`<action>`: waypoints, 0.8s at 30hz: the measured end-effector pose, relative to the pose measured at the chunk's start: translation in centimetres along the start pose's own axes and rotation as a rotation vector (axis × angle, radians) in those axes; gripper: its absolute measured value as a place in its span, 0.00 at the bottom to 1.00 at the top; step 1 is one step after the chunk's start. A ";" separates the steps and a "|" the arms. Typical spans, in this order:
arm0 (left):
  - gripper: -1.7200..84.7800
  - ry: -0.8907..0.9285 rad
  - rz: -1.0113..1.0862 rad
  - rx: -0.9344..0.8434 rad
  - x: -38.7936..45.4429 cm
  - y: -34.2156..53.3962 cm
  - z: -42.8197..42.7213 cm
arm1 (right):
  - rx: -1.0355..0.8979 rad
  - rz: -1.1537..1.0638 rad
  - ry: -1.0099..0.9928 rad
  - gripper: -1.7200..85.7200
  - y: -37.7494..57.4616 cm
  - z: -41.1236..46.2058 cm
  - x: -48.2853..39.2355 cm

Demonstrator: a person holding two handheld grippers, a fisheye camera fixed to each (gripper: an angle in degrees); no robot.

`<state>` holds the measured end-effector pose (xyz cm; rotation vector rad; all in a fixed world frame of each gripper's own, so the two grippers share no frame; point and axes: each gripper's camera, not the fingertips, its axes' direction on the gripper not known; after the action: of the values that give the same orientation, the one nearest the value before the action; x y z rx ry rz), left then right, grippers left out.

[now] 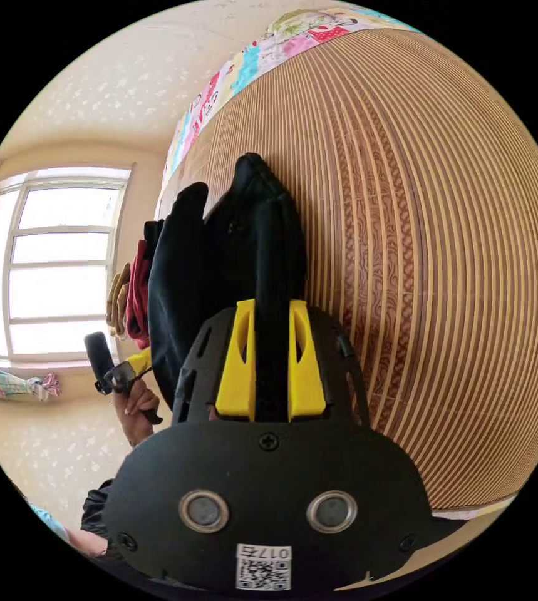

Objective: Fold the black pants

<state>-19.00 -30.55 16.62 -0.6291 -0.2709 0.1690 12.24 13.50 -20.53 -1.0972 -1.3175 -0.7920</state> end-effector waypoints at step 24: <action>0.20 0.068 0.182 -0.119 -1.4 -2.6 2.1 | 0.290 -0.059 0.037 0.19 10.7 -11.8 6.4</action>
<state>-20.73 -31.78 19.48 -0.7763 -0.1584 0.3072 27.10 6.84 -15.06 -0.8134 -1.3888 -0.6365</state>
